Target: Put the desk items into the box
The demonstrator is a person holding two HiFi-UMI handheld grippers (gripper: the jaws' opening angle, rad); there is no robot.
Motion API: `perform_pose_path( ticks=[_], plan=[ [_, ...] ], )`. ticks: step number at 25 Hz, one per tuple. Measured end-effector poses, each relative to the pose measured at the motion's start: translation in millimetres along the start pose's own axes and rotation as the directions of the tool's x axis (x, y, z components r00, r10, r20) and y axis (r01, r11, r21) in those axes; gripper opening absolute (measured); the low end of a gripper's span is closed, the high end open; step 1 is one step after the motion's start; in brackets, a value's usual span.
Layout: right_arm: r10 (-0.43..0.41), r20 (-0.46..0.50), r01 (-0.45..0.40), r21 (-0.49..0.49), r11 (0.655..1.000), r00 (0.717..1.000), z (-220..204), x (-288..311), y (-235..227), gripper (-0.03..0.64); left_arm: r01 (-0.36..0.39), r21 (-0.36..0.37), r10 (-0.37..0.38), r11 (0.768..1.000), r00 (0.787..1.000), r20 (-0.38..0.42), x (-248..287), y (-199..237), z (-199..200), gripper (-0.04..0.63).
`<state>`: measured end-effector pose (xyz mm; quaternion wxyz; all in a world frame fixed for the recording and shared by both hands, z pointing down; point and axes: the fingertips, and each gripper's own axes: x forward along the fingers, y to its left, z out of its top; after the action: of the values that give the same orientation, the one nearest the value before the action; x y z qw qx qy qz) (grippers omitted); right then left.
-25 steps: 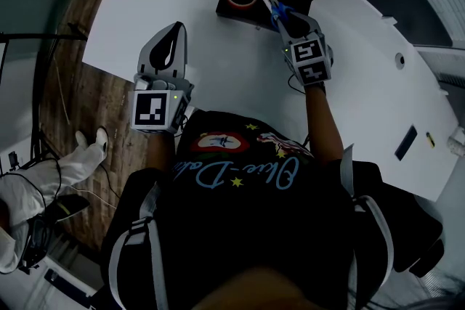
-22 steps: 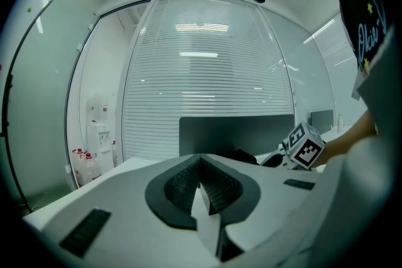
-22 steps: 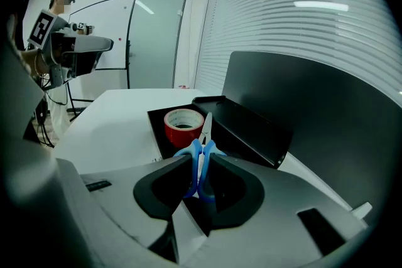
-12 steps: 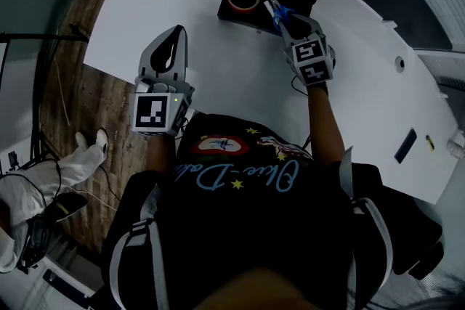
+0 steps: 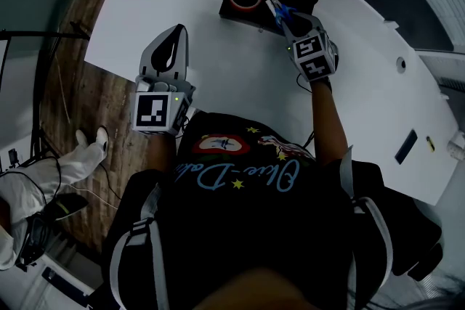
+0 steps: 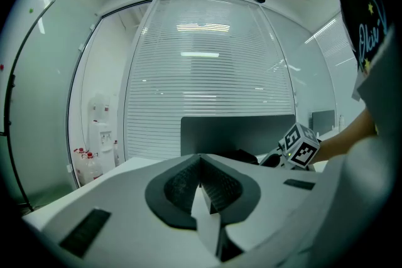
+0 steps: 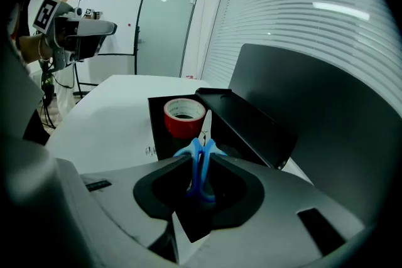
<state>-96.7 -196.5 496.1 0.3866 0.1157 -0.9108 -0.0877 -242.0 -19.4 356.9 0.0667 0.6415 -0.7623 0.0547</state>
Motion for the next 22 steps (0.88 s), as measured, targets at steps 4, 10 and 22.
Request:
perform_pose_path(
  ticks=[4,10,22],
  plan=[
    [-0.003,0.018,0.002,0.032,0.999,1.0,-4,6,0,0.103,-0.004,-0.003,0.004,1.0,1.0,0.0,0,1,-1,-0.003],
    [0.002,-0.007,-0.002,-0.005,1.0,1.0,-12,10,-2,0.103,-0.003,0.005,0.003,1.0,1.0,0.005,1,1,-1,-0.003],
    [0.005,0.013,-0.005,-0.021,1.0,1.0,-8,8,1,0.089,0.0,0.005,0.0,1.0,1.0,0.004,0,0,1,-0.003]
  ],
)
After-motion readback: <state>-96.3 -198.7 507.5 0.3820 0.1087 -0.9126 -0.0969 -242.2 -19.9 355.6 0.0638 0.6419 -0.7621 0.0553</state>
